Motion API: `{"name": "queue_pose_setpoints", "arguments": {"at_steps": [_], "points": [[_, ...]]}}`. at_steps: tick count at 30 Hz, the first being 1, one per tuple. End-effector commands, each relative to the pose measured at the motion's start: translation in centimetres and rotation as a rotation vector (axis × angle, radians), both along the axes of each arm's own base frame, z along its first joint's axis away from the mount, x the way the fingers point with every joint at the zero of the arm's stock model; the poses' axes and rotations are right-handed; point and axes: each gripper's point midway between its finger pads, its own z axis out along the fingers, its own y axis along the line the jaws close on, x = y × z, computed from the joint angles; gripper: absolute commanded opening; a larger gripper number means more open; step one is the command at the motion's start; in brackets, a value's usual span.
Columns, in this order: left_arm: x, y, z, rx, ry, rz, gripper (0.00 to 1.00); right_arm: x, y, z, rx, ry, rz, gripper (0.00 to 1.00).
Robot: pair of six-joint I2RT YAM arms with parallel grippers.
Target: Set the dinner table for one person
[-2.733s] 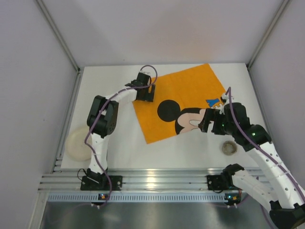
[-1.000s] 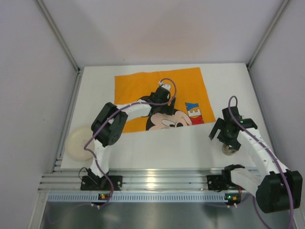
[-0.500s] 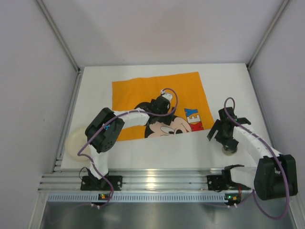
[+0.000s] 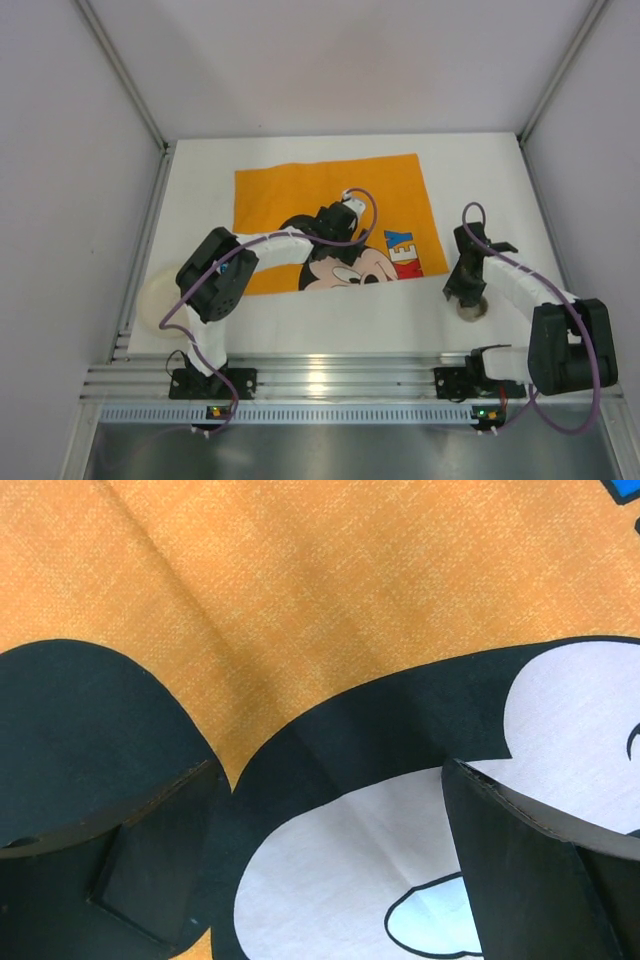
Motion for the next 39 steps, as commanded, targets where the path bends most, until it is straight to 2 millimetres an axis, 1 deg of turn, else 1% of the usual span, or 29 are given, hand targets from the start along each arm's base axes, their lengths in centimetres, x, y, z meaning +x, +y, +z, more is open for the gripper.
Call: {"name": "queue_pose_setpoints", "arguments": {"at_steps": [1, 3, 4, 6, 8, 10, 11, 13, 14, 15, 16, 17, 18, 19, 20, 21, 22, 23, 24, 25, 26, 27, 28, 30, 31, 35, 36, 37, 39], "points": [[-2.4, 3.7, -1.1, 0.19, 0.089, -0.015, 0.99, 1.3, 0.4, 0.1, 0.024, -0.046, 0.006, 0.23], [-2.1, 3.5, -0.1, 0.184, 0.086, 0.004, 0.99, 1.5, 0.5, 0.3, 0.026, -0.05, 0.018, 0.1], [-1.9, 3.5, 0.6, 0.181, 0.081, 0.016, 0.99, 1.4, 0.4, 0.5, 0.022, -0.047, 0.031, 0.0], [-1.1, 3.1, 2.5, 0.161, 0.057, 0.059, 0.99, 2.5, 0.2, 2.0, -0.024, -0.076, 0.063, 0.0], [-1.0, 3.9, 4.2, 0.175, 0.045, 0.111, 0.99, 2.7, 0.0, 3.5, -0.08, -0.075, 0.106, 0.0], [-0.6, 4.1, 6.1, 0.173, 0.024, 0.137, 0.99, 4.6, 0.3, 6.5, -0.138, -0.134, 0.15, 0.0], [-0.5, 4.2, 7.4, 0.161, 0.005, 0.148, 0.99, 6.3, 1.0, 8.6, -0.144, -0.196, 0.166, 0.0], [-0.1, 4.1, 9.2, 0.135, -0.018, 0.177, 0.99, 8.2, 1.5, 10.1, -0.16, -0.225, 0.185, 0.0], [-0.4, 4.3, 9.9, 0.128, -0.015, 0.173, 0.99, 10.2, 2.5, 12.2, -0.149, -0.285, 0.196, 0.0], [-0.3, 4.2, 10.8, 0.113, -0.025, 0.179, 0.99, 11.4, 3.1, 13.0, -0.142, -0.301, 0.211, 0.0], [-0.4, 4.3, 11.3, 0.103, -0.028, 0.193, 0.99, 12.7, 3.9, 12.3, -0.146, -0.271, 0.233, 0.0], [-0.5, 4.3, 11.7, 0.092, -0.027, 0.196, 0.99, 15.2, 5.4, 14.5, -0.127, -0.333, 0.258, 0.0], [-0.7, 4.3, 12.4, 0.073, -0.032, 0.195, 0.99, 16.5, 6.6, 14.8, -0.107, -0.337, 0.282, 0.0], [-0.9, 4.3, 12.7, 0.061, -0.033, 0.192, 0.99, 18.1, 7.5, 12.9, -0.11, -0.285, 0.314, 0.0], [-1.1, 4.2, 12.9, 0.045, -0.034, 0.192, 0.99, 19.5, 8.4, 12.8, -0.103, -0.287, 0.334, 0.0], [-1.4, 4.4, 13.4, 0.029, -0.042, 0.195, 0.99, 21.9, 10.0, 14.7, -0.081, -0.341, 0.352, 0.0], [-1.5, 4.6, 13.7, 0.019, -0.048, 0.2, 0.99, 23.4, 10.6, 11.8, -0.091, -0.275, 0.374, 0.0], [-1.7, 4.8, 13.9, 0.012, -0.05, 0.206, 0.99, 24.6, 11.3, 11.3, -0.085, -0.268, 0.385, 0.0], [-2.1, 5.2, 13.6, 0.016, -0.044, 0.207, 0.99, 26.5, 12.3, 13.0, -0.07, -0.301, 0.394, 0.0], [-2.4, 5.4, 14.2, 0.005, -0.053, 0.209, 0.99, 27.5, 12.9, 9.3, -0.078, -0.221, 0.409, 0.0], [-2.6, 5.8, 14.3, 0.005, -0.056, 0.218, 0.99, 30.0, 14.0, 11.6, -0.065, -0.293, 0.41, 0.0], [-3.0, 6.3, 13.8, 0.018, -0.048, 0.223, 0.99, 30.8, 14.6, 10.9, -0.053, -0.284, 0.417, 0.0], [-3.3, 6.8, 14.2, 0.017, -0.054, 0.23, 0.99, 31.1, 15.0, 7.6, -0.056, -0.213, 0.429, 0.0], [-4.0, 7.8, 13.9, 0.027, -0.046, 0.247, 0.99, 32.9, 15.9, 8.0, -0.035, -0.26, 0.428, 0.0], [-4.2, 8.4, 13.9, 0.035, -0.048, 0.261, 0.99, 33.5, 16.0, 7.0, -0.029, -0.266, 0.42, 0.0], [-5.3, 11.1, 14.0, 0.057, -0.064, 0.336, 0.99, 33.7, 17.0, 4.7, 0.015, -0.252, 0.426, 0.02], [-5.4, 11.6, 14.1, 0.062, -0.067, 0.352, 0.99, 33.5, 17.6, 4.1, 0.038, -0.24, 0.435, 0.09], [-5.5, 12.3, 14.0, 0.068, -0.065, 0.374, 0.99, 33.6, 17.7, 3.8, 0.046, -0.237, 0.438, 0.38], [-6.1, 13.5, 13.6, 0.075, -0.05, 0.419, 0.99, 33.7, 18.5, 4.2, 0.061, -0.257, 0.469, 0.65]]}}
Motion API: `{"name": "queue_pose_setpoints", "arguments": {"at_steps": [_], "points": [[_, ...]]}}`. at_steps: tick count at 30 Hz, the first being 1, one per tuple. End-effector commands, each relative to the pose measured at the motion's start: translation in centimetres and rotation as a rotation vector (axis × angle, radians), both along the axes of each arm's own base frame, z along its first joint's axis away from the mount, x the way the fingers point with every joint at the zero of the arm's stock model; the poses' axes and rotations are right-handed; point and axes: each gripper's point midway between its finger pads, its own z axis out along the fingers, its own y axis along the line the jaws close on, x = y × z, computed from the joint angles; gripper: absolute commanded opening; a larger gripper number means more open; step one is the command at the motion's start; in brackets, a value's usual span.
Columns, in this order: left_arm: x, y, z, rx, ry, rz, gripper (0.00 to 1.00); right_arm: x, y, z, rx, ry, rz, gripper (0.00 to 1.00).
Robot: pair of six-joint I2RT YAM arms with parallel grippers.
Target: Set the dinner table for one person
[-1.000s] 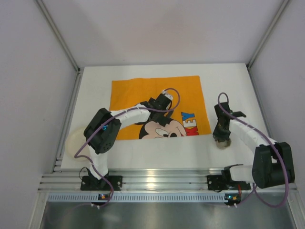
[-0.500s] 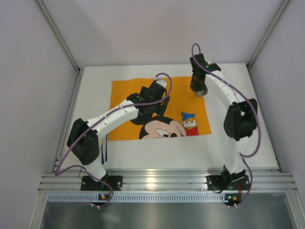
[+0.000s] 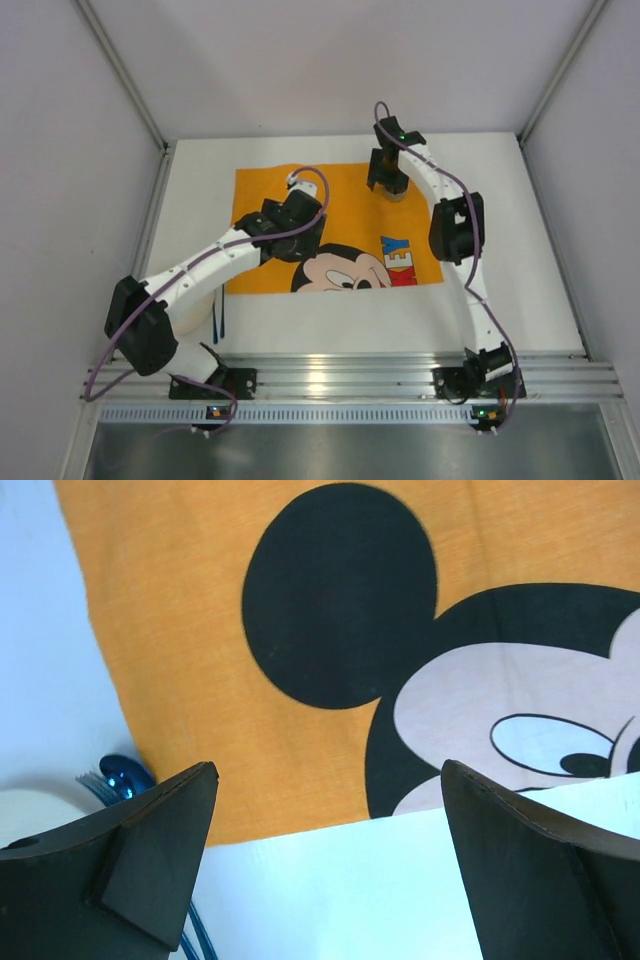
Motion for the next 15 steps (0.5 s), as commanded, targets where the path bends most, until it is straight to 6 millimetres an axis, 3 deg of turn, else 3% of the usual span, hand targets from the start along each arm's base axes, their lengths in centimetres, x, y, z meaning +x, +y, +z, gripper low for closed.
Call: {"name": "queue_pose_setpoints", "arguments": {"at_steps": [1, 3, 4, 5, 6, 7, 8, 9, 10, 11, 12, 13, 14, 15], "points": [[-0.5, 3.8, 0.7, 0.001, -0.015, 0.149, 0.99, 0.4, 2.3, 1.6, 0.063, -0.038, 0.064, 0.71], [-1.3, 5.5, -0.5, -0.026, 0.052, 0.231, 0.99, 0.4, 2.4, 2.1, 0.077, -0.052, 0.079, 0.75], [-0.9, 7.6, -1.1, -0.042, 0.083, 0.308, 0.99, 0.4, 2.3, 3.8, 0.086, -0.081, 0.081, 0.77], [-1.5, 8.0, -1.9, -0.092, 0.143, 0.343, 0.99, 0.0, 2.1, 4.0, 0.083, -0.076, 0.077, 0.78], [-1.9, 9.3, -2.5, -0.099, 0.182, 0.388, 0.99, 0.0, 1.9, 6.6, 0.117, -0.116, 0.063, 0.79], [-1.7, 11.6, -3.0, -0.107, 0.2, 0.475, 0.99, -0.4, 1.8, 7.8, 0.136, -0.125, 0.053, 0.79], [-2.1, 12.7, -3.5, -0.104, 0.217, 0.516, 0.99, -1.1, 1.2, 8.0, 0.142, -0.112, 0.034, 0.79], [-2.5, 14.0, -3.7, -0.082, 0.226, 0.557, 0.99, -1.8, 1.3, 10.8, 0.178, -0.147, 0.028, 0.79], [-2.5, 15.6, -3.9, -0.07, 0.223, 0.611, 0.99, -2.4, 1.3, 11.8, 0.191, -0.158, 0.032, 0.79], [-2.8, 16.5, -4.2, -0.048, 0.229, 0.637, 0.99, -3.7, 1.1, 11.2, 0.187, -0.127, 0.035, 0.79], [-2.9, 17.3, -4.3, -0.022, 0.232, 0.656, 0.99, -4.7, 1.0, 13.6, 0.207, -0.159, 0.042, 0.79], [-3.3, 18.7, -5.1, 0.03, 0.259, 0.691, 0.99, -5.6, 0.9, 13.9, 0.208, -0.159, 0.046, 0.79], [-3.7, 19.4, -5.6, 0.064, 0.286, 0.702, 0.99, -7.2, 0.4, 12.5, 0.192, -0.112, 0.045, 0.79], [-4.0, 20.1, -6.1, 0.095, 0.311, 0.715, 0.99, -8.5, 0.5, 14.1, 0.223, -0.13, 0.063, 0.79]]}}
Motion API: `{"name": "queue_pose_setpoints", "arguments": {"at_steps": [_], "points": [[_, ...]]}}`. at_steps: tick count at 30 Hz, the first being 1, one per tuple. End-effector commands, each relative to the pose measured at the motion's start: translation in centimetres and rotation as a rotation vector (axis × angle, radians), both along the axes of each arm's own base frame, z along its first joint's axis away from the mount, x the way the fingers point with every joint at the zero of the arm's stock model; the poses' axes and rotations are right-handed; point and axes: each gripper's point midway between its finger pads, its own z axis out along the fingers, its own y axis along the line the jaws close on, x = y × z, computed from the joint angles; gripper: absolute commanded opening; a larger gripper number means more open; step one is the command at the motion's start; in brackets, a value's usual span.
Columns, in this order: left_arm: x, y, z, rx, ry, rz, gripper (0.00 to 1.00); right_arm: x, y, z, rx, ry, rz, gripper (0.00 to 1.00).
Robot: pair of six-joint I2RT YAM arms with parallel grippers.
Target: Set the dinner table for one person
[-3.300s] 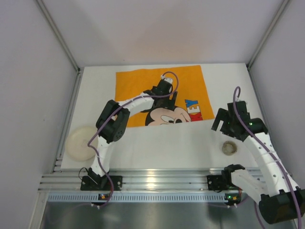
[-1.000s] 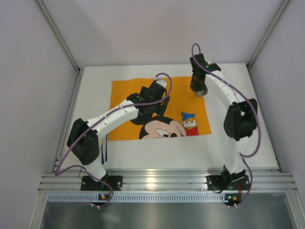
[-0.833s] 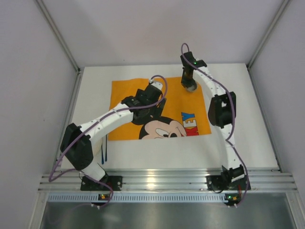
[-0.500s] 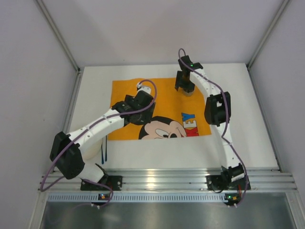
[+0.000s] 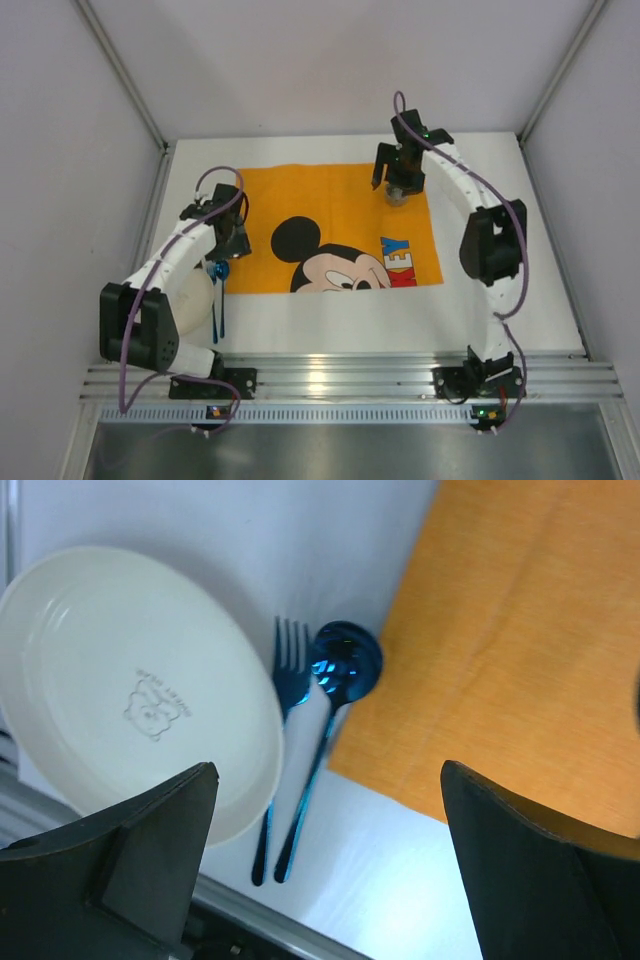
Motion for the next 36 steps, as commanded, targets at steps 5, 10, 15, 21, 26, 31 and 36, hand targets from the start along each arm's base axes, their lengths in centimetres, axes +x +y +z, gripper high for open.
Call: {"name": "queue_pose_setpoints", "arguments": {"at_steps": [5, 10, 15, 21, 26, 31, 36], "points": [[-2.4, 4.9, -2.6, 0.138, 0.208, 0.075, 0.98, -7.9, -1.2, 4.6, 0.082, -0.034, 0.027, 0.79], [-3.1, 6.3, -3.0, 0.194, 0.283, 0.063, 0.92, -11.1, -2.7, 4.4, 0.071, -0.03, 0.029, 0.78], [-3.1, 5.7, -5.0, 0.119, 0.349, 0.007, 0.77, -12.9, -3.7, 4.3, 0.07, -0.027, 0.023, 0.78], [-3.9, 5.4, -7.0, 0.108, 0.444, 0.015, 0.72, -14.1, -4.6, 4.6, 0.086, -0.03, 0.022, 0.78], [-4.4, 5.7, -8.1, 0.125, 0.499, 0.024, 0.42, -14.5, -5.3, 4.8, 0.095, -0.037, 0.02, 0.78], [-4.5, 5.7, -8.2, 0.12, 0.501, 0.024, 0.0, -15.0, -6.2, 4.4, 0.084, -0.032, 0.015, 0.78], [-4.4, 5.1, -6.9, 0.091, 0.506, 0.025, 0.0, -15.2, -6.3, 4.0, 0.08, -0.026, 0.019, 0.78]]}}
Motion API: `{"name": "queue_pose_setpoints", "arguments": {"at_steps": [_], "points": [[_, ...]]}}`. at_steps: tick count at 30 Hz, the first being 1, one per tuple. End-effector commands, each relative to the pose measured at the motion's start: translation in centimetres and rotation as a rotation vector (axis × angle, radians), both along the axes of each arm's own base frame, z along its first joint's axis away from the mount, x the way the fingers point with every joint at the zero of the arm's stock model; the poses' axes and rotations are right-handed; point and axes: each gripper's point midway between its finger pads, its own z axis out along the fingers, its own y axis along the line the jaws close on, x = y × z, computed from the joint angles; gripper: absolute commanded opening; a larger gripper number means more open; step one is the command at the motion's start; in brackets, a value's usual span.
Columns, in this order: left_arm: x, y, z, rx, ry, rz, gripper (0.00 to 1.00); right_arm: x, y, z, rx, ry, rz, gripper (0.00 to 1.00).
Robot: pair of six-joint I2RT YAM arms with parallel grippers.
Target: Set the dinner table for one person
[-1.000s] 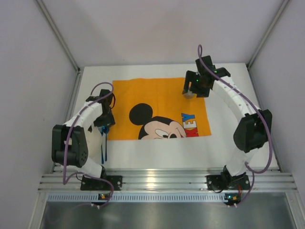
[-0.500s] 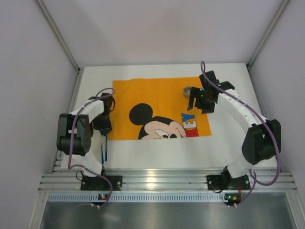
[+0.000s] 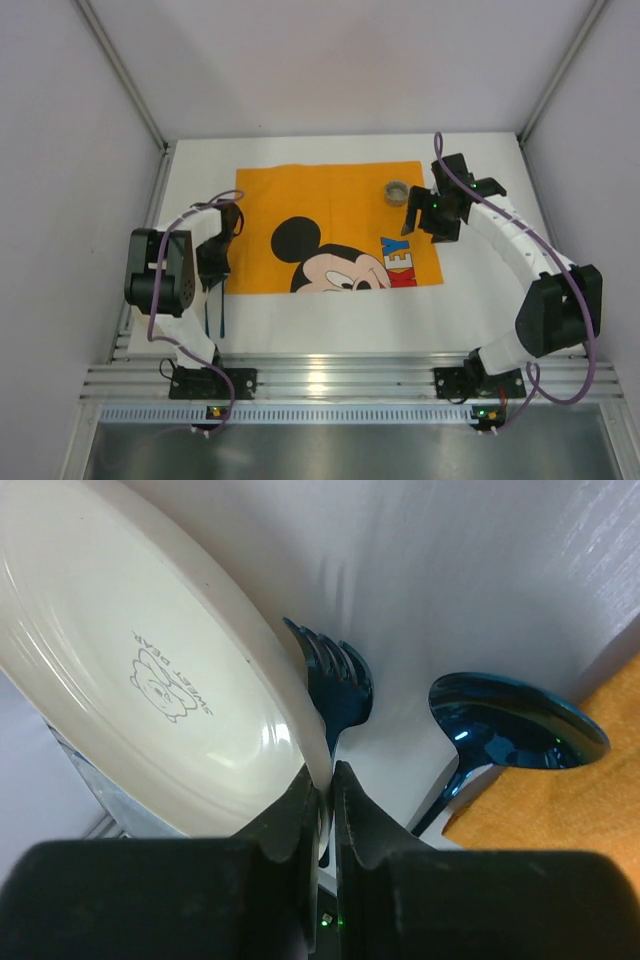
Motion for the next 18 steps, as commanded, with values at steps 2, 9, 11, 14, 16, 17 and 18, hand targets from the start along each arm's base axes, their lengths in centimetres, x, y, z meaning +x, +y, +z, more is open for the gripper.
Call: {"name": "queue_pose_setpoints", "arguments": {"at_steps": [2, 9, 11, 14, 16, 17, 18], "points": [[0.5, -0.8, 2.5, -0.045, -0.024, 0.023, 0.0, 0.6, -0.2, 1.4, 0.015, -0.064, 0.01, 0.78], [2.9, -3.6, 8.6, -0.056, -0.137, -0.036, 0.0, 0.6, 0.0, 1.0, 0.016, -0.059, 0.016, 0.77], [3.9, -5.3, 10.4, -0.033, -0.165, -0.077, 0.0, 0.5, 0.0, 1.0, 0.016, -0.059, 0.016, 0.77], [5.6, -8.7, 12.2, -0.004, -0.215, -0.145, 0.0, 0.5, -0.4, 1.3, 0.006, -0.07, 0.008, 0.77], [7.0, -11.7, 12.6, -0.052, -0.258, -0.18, 0.0, 0.4, -1.1, 1.3, -0.003, -0.073, -0.007, 0.77], [7.5, -14.4, 11.7, -0.078, -0.26, -0.233, 0.0, 0.3, -1.7, 1.5, -0.011, -0.08, -0.016, 0.78], [7.7, -16.2, 11.2, -0.108, -0.252, -0.266, 0.0, 0.0, -2.1, 1.3, -0.013, -0.072, -0.026, 0.78]]}}
